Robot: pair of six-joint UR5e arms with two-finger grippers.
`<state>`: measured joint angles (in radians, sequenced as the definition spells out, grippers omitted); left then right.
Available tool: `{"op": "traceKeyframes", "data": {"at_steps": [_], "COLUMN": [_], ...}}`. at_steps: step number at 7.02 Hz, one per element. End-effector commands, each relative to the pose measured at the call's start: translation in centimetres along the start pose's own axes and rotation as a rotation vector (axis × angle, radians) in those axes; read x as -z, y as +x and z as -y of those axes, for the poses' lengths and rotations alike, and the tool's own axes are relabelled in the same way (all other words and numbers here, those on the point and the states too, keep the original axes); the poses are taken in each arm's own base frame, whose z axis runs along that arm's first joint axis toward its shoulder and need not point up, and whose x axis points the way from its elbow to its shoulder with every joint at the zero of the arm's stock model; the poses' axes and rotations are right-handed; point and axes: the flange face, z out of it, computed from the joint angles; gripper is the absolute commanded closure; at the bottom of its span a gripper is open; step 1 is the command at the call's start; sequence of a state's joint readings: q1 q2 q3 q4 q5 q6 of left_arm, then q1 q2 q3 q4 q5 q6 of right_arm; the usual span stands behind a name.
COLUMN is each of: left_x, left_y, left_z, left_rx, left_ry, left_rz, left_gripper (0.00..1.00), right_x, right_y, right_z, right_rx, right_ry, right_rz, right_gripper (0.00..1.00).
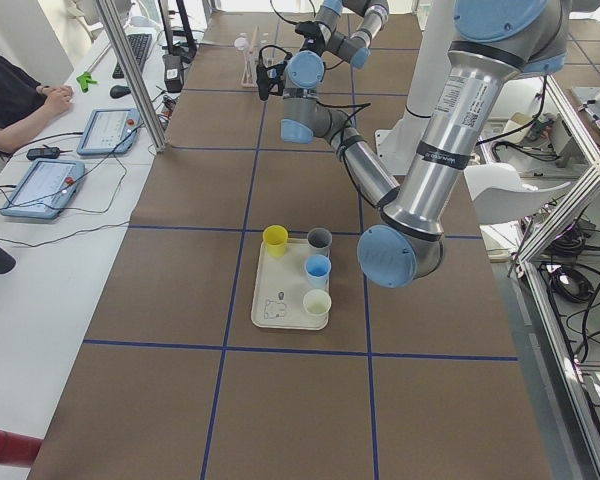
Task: Transfer IKEA cup to right arm and place on rack
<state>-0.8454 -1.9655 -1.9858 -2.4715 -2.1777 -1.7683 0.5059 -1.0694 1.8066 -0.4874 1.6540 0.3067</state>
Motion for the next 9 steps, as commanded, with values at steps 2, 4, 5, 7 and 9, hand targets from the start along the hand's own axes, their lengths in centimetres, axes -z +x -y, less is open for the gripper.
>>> {"op": "traceKeyframes", "data": {"at_steps": [2,4,5,7,9], "left_x": [-2.3,-3.4,-4.1,-4.9,-5.4], "left_y": [0.3,0.1,-0.1,-0.4,-0.8], "left_z": [-1.8,-2.3,-2.8,-3.2,-3.3], "left_rx": [0.001,0.005,0.008,0.011,0.013], "left_ry": [-0.024,-0.015,-0.007,-0.009,-0.013], "left_rz": [-0.01,-0.01,-0.012,-0.006,0.003], "left_gripper": [1.0,1.0,1.0,1.0,1.0], "right_x": [-0.1,-0.2,-0.1,-0.1,0.1], "right_y": [-0.6,-1.1,-1.2,-1.3,-1.3], "right_z": [0.7,0.7,0.8,0.9,1.0], "right_rx": [0.007,0.004,0.005,0.005,0.011], "right_ry": [0.016,0.024,0.029,0.032,0.047], "right_rz": [0.012,-0.003,-0.004,-0.003,0.0], "right_gripper": [0.01,0.01,0.01,0.01,0.01]}}
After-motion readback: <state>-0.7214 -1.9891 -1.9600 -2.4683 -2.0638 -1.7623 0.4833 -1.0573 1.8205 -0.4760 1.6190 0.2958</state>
